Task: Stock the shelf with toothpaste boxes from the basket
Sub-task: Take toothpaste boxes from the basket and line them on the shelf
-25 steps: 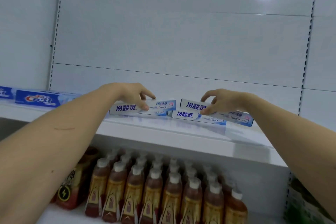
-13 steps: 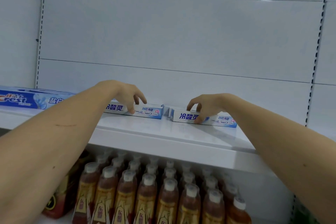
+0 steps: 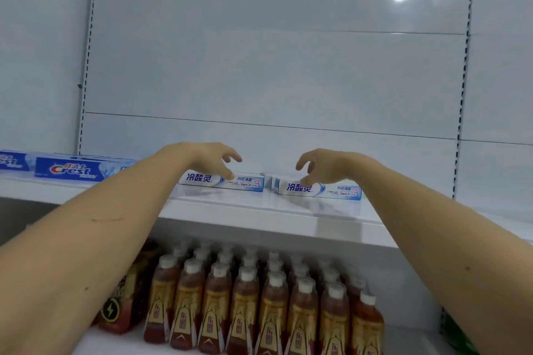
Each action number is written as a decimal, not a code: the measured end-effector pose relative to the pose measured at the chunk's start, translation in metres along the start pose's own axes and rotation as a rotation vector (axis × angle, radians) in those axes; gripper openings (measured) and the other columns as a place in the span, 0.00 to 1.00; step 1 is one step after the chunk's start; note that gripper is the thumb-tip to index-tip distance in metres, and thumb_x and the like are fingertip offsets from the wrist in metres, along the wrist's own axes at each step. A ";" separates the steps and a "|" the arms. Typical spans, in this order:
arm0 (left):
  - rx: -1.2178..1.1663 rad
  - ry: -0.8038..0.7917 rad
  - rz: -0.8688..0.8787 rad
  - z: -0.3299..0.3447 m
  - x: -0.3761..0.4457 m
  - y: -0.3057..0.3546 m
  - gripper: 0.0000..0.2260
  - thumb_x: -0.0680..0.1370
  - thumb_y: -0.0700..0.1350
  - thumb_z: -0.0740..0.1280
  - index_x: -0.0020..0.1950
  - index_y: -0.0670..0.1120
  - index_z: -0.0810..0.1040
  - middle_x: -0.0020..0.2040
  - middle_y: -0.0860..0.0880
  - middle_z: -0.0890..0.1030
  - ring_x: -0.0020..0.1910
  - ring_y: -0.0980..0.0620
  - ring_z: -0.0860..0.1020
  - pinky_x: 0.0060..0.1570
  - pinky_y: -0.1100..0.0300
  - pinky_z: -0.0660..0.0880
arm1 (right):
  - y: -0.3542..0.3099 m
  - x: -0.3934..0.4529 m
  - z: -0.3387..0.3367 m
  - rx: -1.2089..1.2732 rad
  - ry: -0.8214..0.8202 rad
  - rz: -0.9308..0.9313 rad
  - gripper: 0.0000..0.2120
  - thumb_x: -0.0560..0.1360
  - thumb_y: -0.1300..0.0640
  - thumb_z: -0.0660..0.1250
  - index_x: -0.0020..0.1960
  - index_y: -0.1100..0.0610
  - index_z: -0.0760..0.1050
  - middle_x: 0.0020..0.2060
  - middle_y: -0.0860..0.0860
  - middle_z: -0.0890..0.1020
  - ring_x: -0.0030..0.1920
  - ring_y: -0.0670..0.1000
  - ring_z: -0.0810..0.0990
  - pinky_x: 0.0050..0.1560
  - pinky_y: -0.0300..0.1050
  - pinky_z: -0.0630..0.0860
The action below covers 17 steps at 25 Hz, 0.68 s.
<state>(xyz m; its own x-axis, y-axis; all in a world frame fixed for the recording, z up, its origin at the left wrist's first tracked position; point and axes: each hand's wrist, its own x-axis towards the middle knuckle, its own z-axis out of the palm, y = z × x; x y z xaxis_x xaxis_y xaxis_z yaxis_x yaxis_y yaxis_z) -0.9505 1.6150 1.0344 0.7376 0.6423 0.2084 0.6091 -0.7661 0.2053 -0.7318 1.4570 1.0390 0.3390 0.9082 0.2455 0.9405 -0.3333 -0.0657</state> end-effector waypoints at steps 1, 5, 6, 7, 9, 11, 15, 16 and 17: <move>-0.026 0.017 0.016 0.000 -0.012 0.001 0.24 0.79 0.52 0.68 0.74 0.56 0.66 0.73 0.51 0.69 0.67 0.48 0.71 0.69 0.52 0.66 | -0.007 -0.011 -0.001 0.041 0.024 -0.004 0.21 0.75 0.48 0.69 0.67 0.47 0.72 0.62 0.48 0.74 0.56 0.53 0.76 0.64 0.53 0.72; -0.250 0.109 0.068 0.007 -0.060 0.002 0.23 0.80 0.54 0.65 0.74 0.54 0.67 0.72 0.48 0.70 0.61 0.49 0.74 0.63 0.56 0.67 | -0.040 -0.056 0.007 0.362 0.139 -0.029 0.19 0.78 0.49 0.67 0.68 0.51 0.72 0.60 0.51 0.76 0.56 0.53 0.78 0.57 0.46 0.73; -0.351 0.146 0.068 0.011 -0.072 0.003 0.23 0.80 0.55 0.64 0.74 0.53 0.67 0.72 0.48 0.71 0.61 0.50 0.73 0.63 0.56 0.67 | -0.050 -0.067 0.013 0.490 0.187 -0.037 0.19 0.78 0.49 0.66 0.68 0.52 0.72 0.59 0.51 0.76 0.55 0.52 0.78 0.55 0.45 0.72; -0.471 0.182 0.073 0.016 -0.084 0.005 0.22 0.81 0.56 0.62 0.74 0.53 0.68 0.72 0.49 0.71 0.62 0.51 0.73 0.64 0.56 0.66 | -0.062 -0.077 0.020 0.629 0.232 -0.042 0.19 0.79 0.48 0.64 0.68 0.52 0.72 0.59 0.50 0.76 0.55 0.51 0.77 0.53 0.44 0.72; -0.666 0.274 0.108 0.025 -0.106 0.009 0.21 0.82 0.57 0.59 0.73 0.51 0.69 0.72 0.50 0.71 0.64 0.55 0.70 0.62 0.59 0.64 | -0.088 -0.094 0.034 0.877 0.330 -0.054 0.19 0.80 0.47 0.62 0.68 0.53 0.71 0.60 0.49 0.76 0.58 0.49 0.76 0.54 0.44 0.72; -0.777 0.371 0.122 0.031 -0.122 0.009 0.22 0.83 0.57 0.56 0.73 0.48 0.70 0.72 0.50 0.72 0.67 0.54 0.69 0.62 0.61 0.61 | -0.111 -0.104 0.046 1.073 0.406 -0.060 0.19 0.81 0.46 0.60 0.68 0.53 0.72 0.63 0.49 0.77 0.62 0.49 0.75 0.61 0.47 0.73; -0.919 0.466 0.076 0.032 -0.144 0.002 0.22 0.84 0.57 0.50 0.72 0.49 0.72 0.68 0.47 0.75 0.66 0.51 0.70 0.62 0.56 0.62 | -0.141 -0.117 0.062 1.292 0.397 -0.096 0.20 0.82 0.44 0.55 0.67 0.53 0.73 0.62 0.49 0.77 0.63 0.49 0.75 0.67 0.55 0.72; -0.955 0.473 0.060 0.034 -0.151 0.001 0.23 0.84 0.58 0.49 0.72 0.50 0.72 0.68 0.47 0.75 0.66 0.52 0.69 0.63 0.54 0.62 | -0.147 -0.121 0.066 1.334 0.376 -0.107 0.20 0.83 0.44 0.53 0.67 0.53 0.73 0.63 0.49 0.78 0.63 0.50 0.76 0.67 0.55 0.72; -0.999 0.487 0.042 0.039 -0.159 0.000 0.23 0.84 0.58 0.49 0.71 0.51 0.72 0.68 0.47 0.75 0.65 0.53 0.69 0.65 0.53 0.61 | -0.153 -0.127 0.070 1.379 0.354 -0.119 0.21 0.83 0.44 0.52 0.67 0.53 0.73 0.63 0.50 0.78 0.64 0.50 0.75 0.67 0.56 0.72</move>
<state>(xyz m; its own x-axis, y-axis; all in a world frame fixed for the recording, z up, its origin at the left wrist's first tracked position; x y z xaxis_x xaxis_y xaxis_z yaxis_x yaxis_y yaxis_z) -1.0562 1.5115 0.9638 0.4248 0.7256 0.5414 -0.0841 -0.5638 0.8216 -0.9172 1.4105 0.9500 0.4277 0.7344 0.5270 0.3010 0.4340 -0.8491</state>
